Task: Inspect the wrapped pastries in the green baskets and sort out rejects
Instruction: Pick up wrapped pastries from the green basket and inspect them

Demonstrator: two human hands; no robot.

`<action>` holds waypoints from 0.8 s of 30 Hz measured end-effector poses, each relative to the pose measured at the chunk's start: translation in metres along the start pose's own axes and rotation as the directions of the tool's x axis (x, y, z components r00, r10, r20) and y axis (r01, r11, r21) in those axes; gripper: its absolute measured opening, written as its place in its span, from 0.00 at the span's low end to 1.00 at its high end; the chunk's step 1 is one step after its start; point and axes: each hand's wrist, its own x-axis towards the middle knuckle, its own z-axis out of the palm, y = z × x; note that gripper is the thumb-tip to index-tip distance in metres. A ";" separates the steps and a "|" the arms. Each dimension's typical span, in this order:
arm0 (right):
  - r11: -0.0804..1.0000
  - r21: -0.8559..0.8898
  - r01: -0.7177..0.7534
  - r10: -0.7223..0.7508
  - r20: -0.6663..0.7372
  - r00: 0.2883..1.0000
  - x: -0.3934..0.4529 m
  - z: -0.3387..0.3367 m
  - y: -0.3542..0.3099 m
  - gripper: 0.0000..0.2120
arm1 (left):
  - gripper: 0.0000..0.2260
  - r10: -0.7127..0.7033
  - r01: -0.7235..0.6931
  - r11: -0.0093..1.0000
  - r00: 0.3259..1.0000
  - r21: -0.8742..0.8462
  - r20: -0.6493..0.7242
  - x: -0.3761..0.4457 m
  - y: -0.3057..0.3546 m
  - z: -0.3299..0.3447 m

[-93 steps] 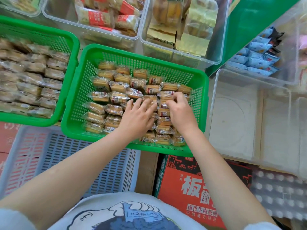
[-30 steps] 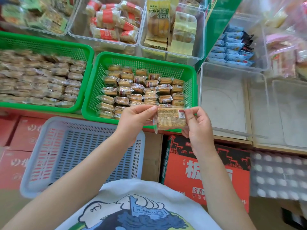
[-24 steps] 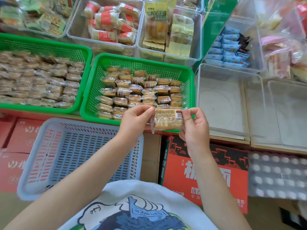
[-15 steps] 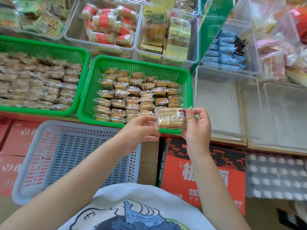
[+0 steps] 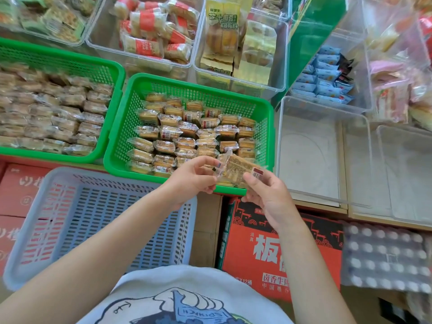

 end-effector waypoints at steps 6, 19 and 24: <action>0.995 0.004 0.104 -0.098 -0.278 0.955 0.032 -0.021 -0.005 0.10 | 0.15 0.372 -0.179 0.438 0.928 0.881 0.003 0.064 -0.011 -0.006; 0.948 -0.263 0.179 -0.255 -0.290 0.922 0.113 -0.014 -0.008 0.15 | 0.24 0.311 -0.167 -0.058 0.934 0.984 0.177 0.165 -0.008 -0.040; 0.645 -0.729 0.230 -0.458 -0.128 0.880 0.131 -0.001 -0.004 0.17 | 0.21 0.304 -0.190 -0.008 0.935 0.982 0.183 0.179 -0.001 -0.046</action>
